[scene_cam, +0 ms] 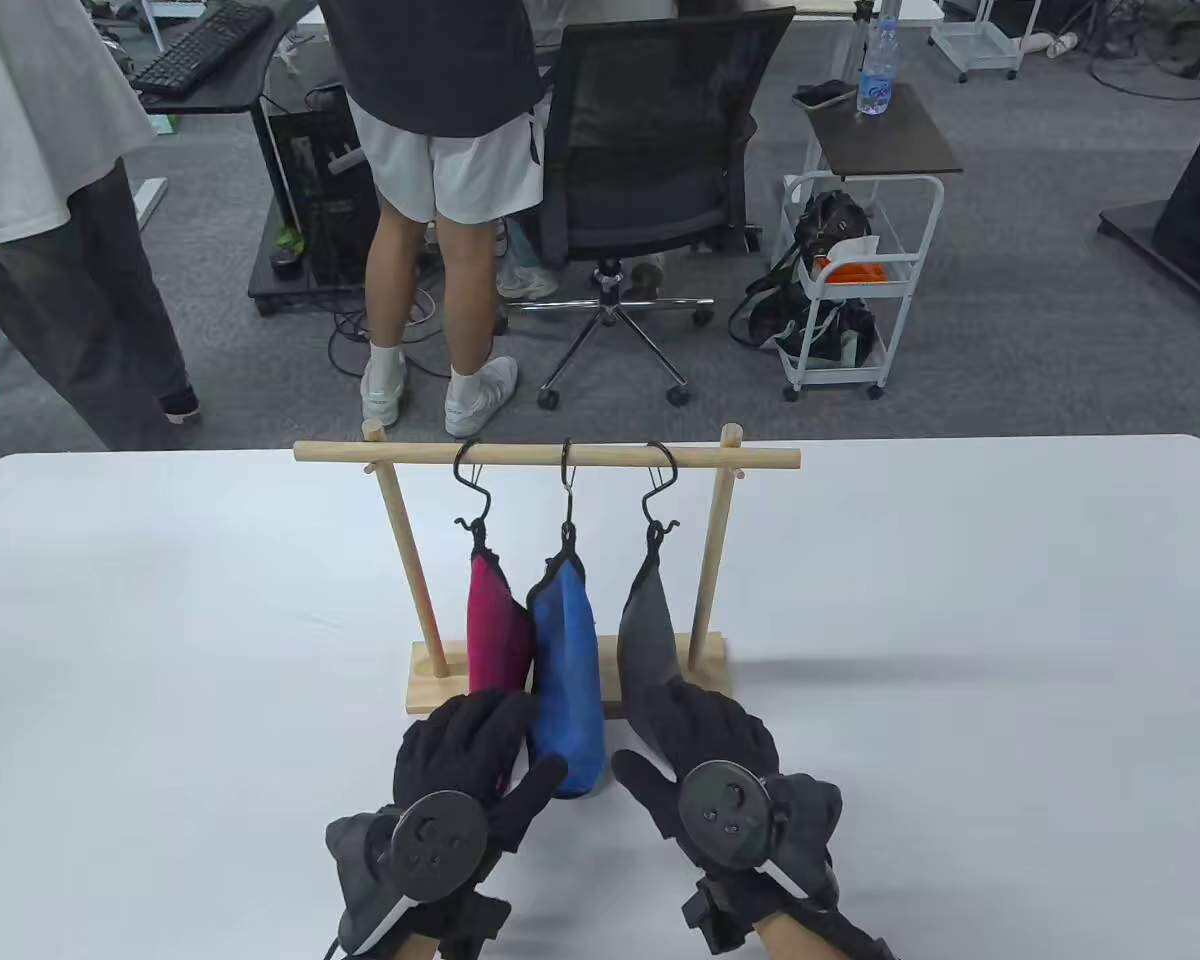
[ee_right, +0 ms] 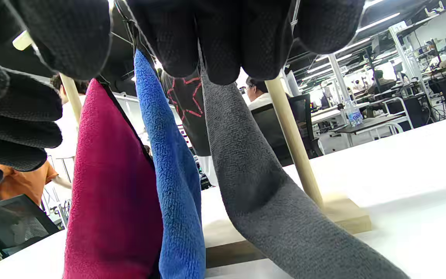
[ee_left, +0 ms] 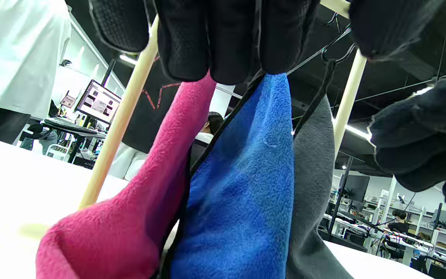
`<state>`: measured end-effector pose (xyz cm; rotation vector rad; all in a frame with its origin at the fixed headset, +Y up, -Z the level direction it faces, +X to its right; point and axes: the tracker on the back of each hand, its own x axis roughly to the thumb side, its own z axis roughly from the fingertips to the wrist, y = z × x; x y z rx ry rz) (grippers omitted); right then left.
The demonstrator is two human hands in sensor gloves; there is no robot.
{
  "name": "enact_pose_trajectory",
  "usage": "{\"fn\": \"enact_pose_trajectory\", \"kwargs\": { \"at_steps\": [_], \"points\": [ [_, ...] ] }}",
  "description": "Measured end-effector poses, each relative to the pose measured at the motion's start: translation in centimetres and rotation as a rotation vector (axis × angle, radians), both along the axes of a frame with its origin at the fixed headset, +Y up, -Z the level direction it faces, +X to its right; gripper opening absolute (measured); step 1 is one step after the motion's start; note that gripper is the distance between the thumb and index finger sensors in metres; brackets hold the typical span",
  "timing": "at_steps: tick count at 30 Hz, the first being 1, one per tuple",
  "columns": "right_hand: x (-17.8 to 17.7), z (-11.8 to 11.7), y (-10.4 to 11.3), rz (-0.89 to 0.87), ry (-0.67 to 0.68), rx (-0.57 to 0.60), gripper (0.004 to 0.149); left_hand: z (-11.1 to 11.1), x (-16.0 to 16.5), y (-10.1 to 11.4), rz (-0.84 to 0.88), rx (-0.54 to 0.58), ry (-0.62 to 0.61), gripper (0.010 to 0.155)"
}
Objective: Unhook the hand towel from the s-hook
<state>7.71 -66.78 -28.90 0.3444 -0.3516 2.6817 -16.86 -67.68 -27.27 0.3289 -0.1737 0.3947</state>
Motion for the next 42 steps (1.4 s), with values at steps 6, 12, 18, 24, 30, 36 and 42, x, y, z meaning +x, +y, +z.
{"fn": "enact_pose_trajectory", "kwargs": {
  "at_steps": [6,12,18,24,30,36,42],
  "points": [
    [-0.1,0.0,0.0,0.002,0.001,0.000,0.067,0.0,0.0,0.1,0.002,-0.001,0.003,0.066],
    [0.0,0.0,0.1,-0.001,-0.006,0.003,0.066,0.0,0.0,0.0,0.008,-0.002,0.003,0.066],
    [0.0,0.0,0.1,0.006,-0.019,0.004,0.067,0.0,0.0,0.0,0.007,-0.005,-0.003,0.066],
    [0.0,-0.1,0.2,0.016,-0.024,0.012,0.066,0.0,0.1,0.0,0.009,-0.008,-0.007,0.066],
    [-0.1,-0.3,0.8,-0.005,-0.036,0.025,0.066,-0.1,0.1,0.0,0.004,-0.011,-0.009,0.066],
    [0.0,-0.9,1.8,-0.031,-0.057,0.044,0.067,-0.1,0.1,0.0,0.007,-0.012,-0.006,0.066],
    [0.1,-2.0,2.6,-0.071,-0.090,0.051,0.072,-0.1,0.0,0.0,0.013,-0.014,-0.004,0.066]
  ]
}}
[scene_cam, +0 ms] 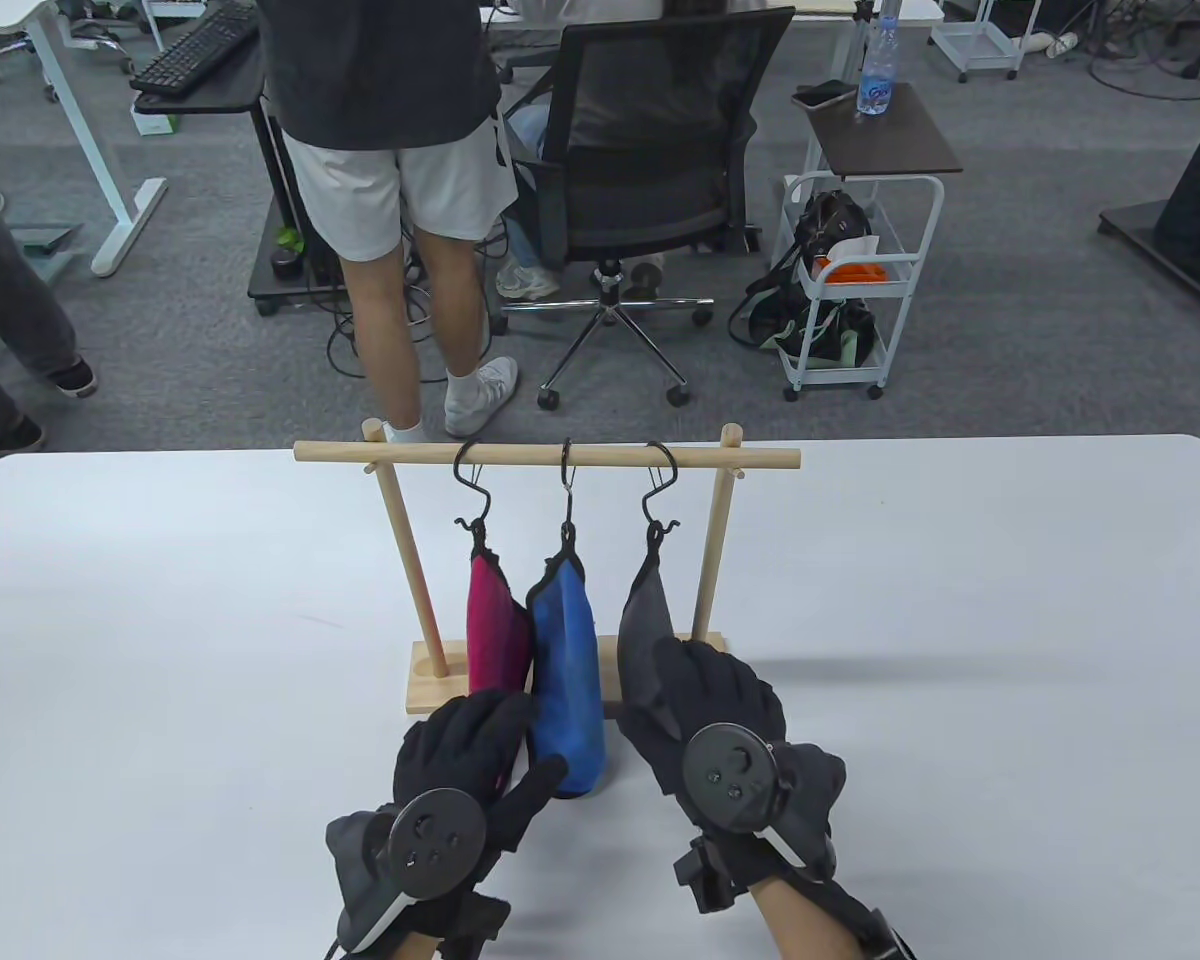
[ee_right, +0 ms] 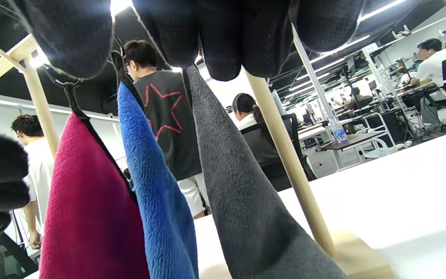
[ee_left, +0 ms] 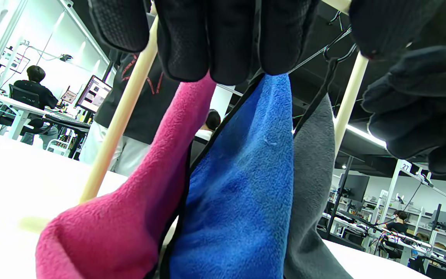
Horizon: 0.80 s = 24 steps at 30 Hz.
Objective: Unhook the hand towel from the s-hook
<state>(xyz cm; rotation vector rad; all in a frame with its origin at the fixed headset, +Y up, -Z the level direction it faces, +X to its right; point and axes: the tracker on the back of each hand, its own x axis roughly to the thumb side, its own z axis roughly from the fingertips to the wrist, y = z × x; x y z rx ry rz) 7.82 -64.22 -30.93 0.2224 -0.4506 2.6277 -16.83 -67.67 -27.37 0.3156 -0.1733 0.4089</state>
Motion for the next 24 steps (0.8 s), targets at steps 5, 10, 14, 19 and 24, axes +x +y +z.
{"fn": "enact_pose_trajectory", "kwargs": {
  "at_steps": [5,10,14,19,24],
  "points": [
    [0.1,-1.6,0.6,-0.057,-0.025,-0.018,0.078,0.0,0.1,0.0,-0.001,-0.003,-0.004,0.066],
    [0.1,-3.3,1.0,-0.098,-0.049,-0.049,0.080,0.0,0.1,0.0,-0.004,-0.008,-0.008,0.066],
    [-0.1,-4.7,1.0,-0.153,-0.068,-0.095,0.079,0.0,0.1,0.0,-0.003,-0.010,-0.008,0.066],
    [-0.6,-6.1,0.4,-0.218,-0.079,-0.174,0.077,0.0,0.1,0.0,0.000,-0.012,-0.006,0.066],
    [-1.2,-7.4,-0.1,-0.211,-0.105,-0.205,0.071,0.0,0.0,0.0,0.003,-0.011,-0.004,0.066]
  ]
}}
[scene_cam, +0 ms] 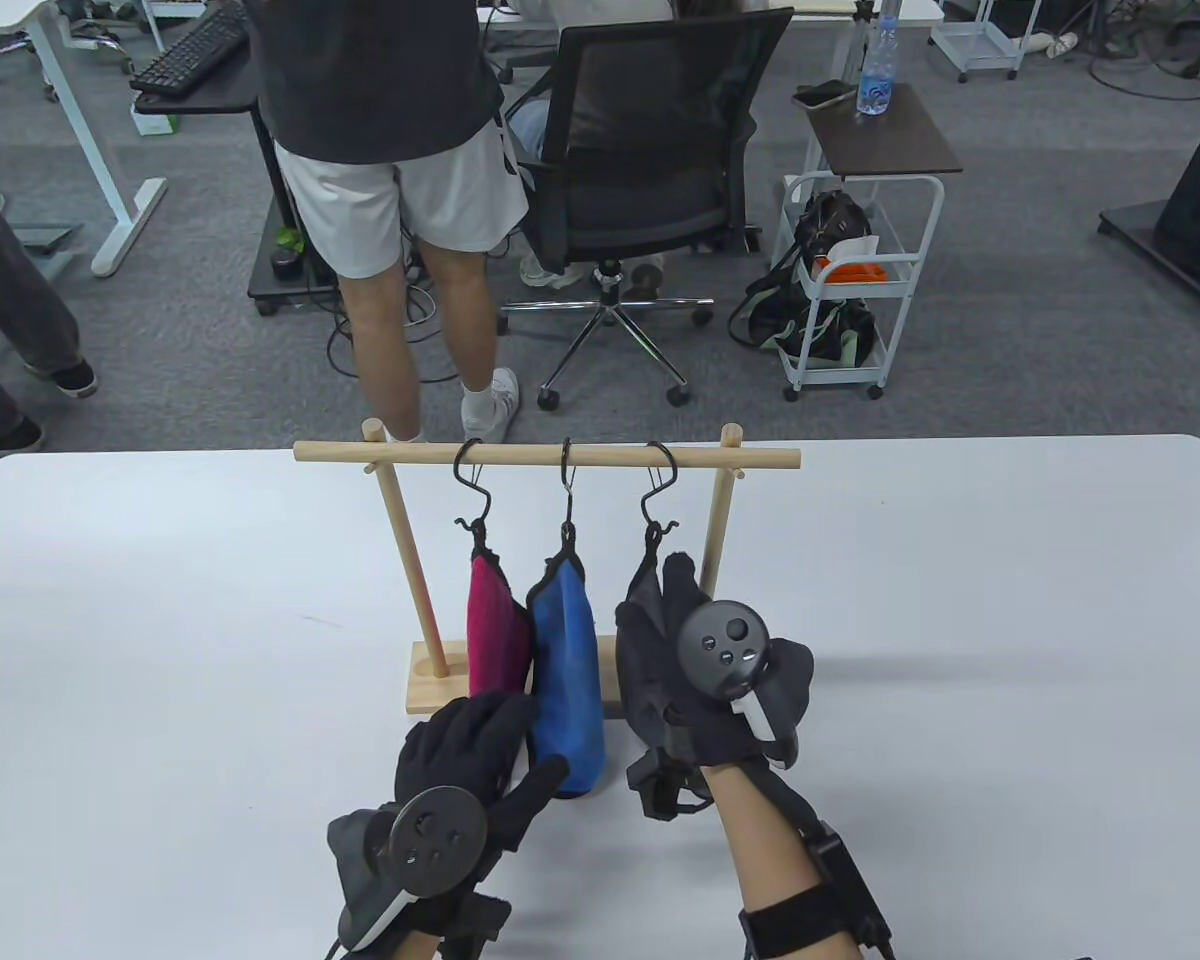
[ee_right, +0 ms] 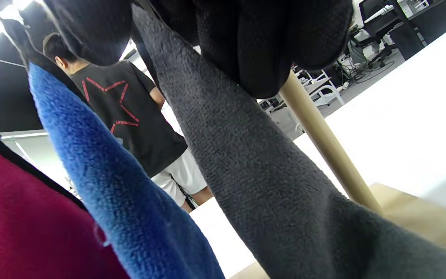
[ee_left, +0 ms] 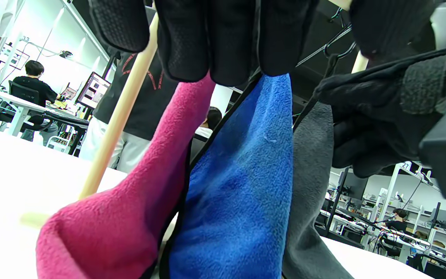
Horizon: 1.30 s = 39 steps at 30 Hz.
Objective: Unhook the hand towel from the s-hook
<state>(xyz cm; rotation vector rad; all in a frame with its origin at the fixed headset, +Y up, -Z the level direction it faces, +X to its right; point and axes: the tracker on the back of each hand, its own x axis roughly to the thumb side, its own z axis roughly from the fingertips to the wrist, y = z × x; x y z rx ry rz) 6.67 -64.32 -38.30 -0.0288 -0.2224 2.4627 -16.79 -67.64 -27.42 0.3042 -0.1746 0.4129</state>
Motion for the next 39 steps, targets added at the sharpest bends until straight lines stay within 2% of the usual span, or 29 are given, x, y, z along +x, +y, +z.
{"fn": "enact_pose_trajectory", "kwargs": {
  "at_steps": [8,15,25,39],
  "points": [
    [-0.3,-0.8,-0.7,0.034,-0.044,0.015,0.053,0.0,-0.3,0.1,0.014,0.005,0.004,0.066],
    [-0.1,-0.4,-0.8,0.029,-0.061,0.051,0.046,0.0,-0.3,0.1,0.015,0.007,0.009,0.066],
    [0.7,0.8,-0.1,0.032,-0.068,0.099,0.044,0.0,-0.4,0.2,0.020,0.009,0.012,0.066],
    [2.7,2.6,2.9,0.031,-0.101,0.171,0.043,0.0,-0.4,0.1,0.017,0.008,0.008,0.066]
  ]
}}
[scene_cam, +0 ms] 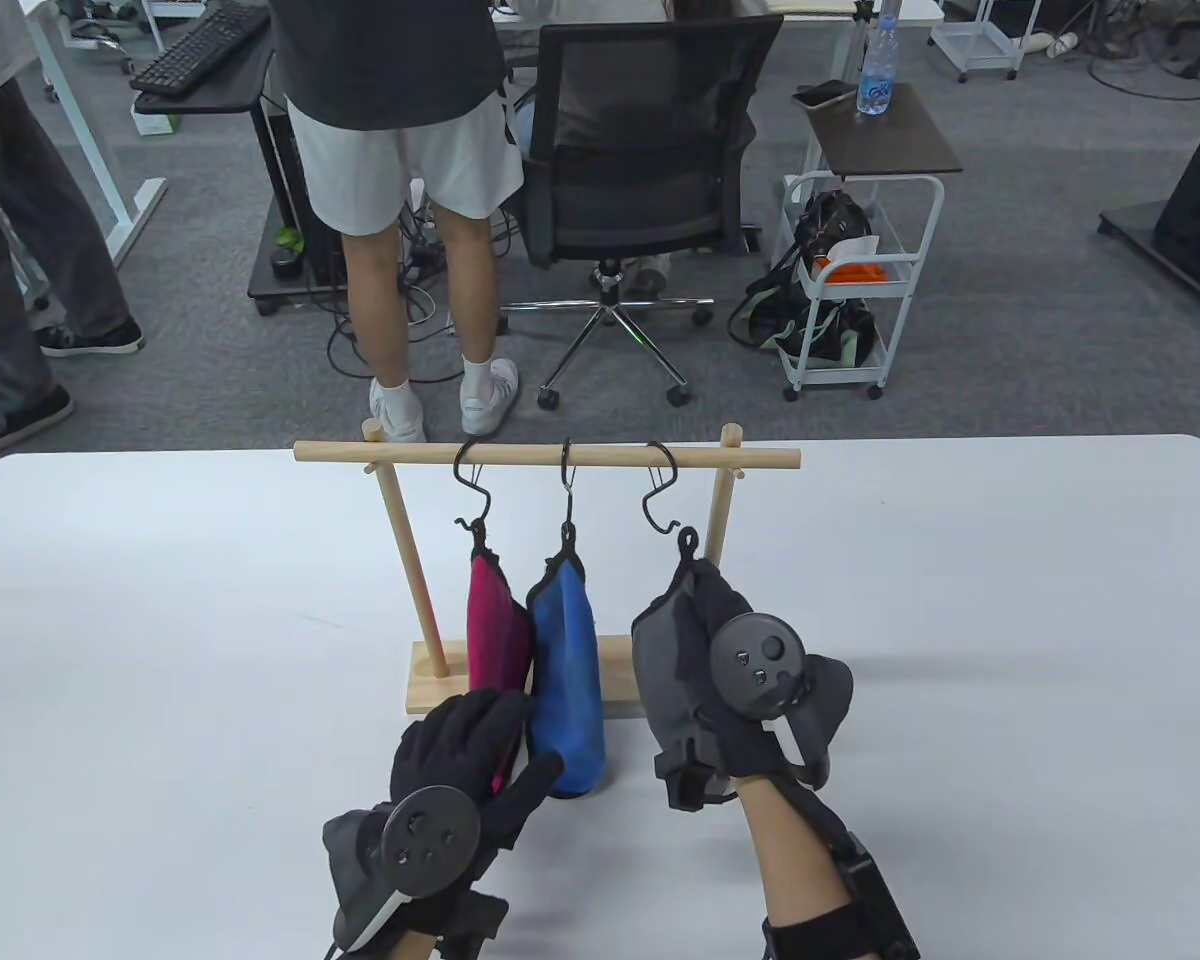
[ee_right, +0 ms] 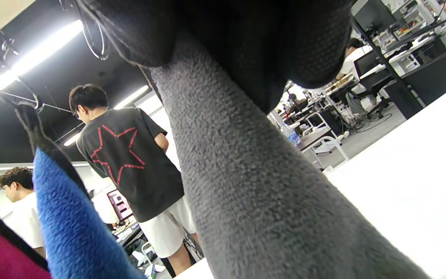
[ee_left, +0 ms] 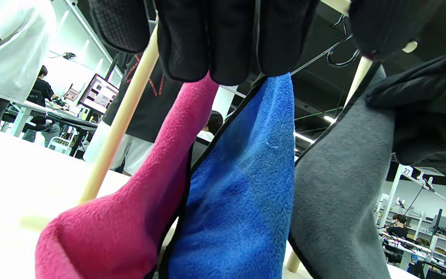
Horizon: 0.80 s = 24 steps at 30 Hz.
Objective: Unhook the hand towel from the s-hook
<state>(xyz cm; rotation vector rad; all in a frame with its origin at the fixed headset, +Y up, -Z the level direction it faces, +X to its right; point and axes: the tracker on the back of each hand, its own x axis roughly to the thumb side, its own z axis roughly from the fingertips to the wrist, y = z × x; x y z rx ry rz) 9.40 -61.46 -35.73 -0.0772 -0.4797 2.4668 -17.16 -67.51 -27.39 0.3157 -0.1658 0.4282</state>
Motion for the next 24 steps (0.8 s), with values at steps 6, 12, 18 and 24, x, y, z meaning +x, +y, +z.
{"fn": "enact_pose_trajectory", "kwargs": {
  "at_steps": [6,12,18,24],
  "points": [
    [1.6,0.7,0.8,0.005,-0.032,0.007,0.043,0.0,0.1,0.0,-0.003,-0.003,-0.001,0.066],
    [3.6,1.1,0.9,0.002,-0.073,0.003,0.043,0.0,0.1,-0.1,-0.001,-0.009,-0.005,0.066],
    [5.8,0.9,0.2,-0.009,-0.127,-0.016,0.043,-0.1,0.2,-0.2,-0.010,-0.017,-0.006,0.065],
    [7.5,0.9,-0.6,-0.026,-0.164,-0.033,0.043,-0.1,0.3,-0.2,-0.019,-0.024,-0.003,0.066]
  ]
}}
